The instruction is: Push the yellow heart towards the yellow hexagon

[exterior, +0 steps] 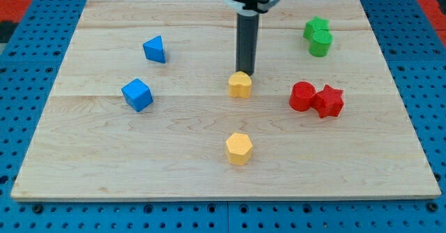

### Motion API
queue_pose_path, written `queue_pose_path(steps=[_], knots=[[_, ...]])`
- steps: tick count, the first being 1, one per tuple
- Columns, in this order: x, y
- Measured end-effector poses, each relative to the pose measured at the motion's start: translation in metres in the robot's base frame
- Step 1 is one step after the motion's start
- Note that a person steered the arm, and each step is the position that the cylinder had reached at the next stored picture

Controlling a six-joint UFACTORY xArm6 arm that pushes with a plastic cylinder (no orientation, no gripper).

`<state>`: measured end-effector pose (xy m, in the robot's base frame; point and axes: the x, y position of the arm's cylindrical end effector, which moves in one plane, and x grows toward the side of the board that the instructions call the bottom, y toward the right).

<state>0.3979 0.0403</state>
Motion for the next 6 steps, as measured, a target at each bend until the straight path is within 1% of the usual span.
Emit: queue_pose_path(steps=[3, 4, 5, 6], knots=[[0.060, 0.003], [0.052, -0.004], [0.022, -0.010], [0.025, -0.040]])
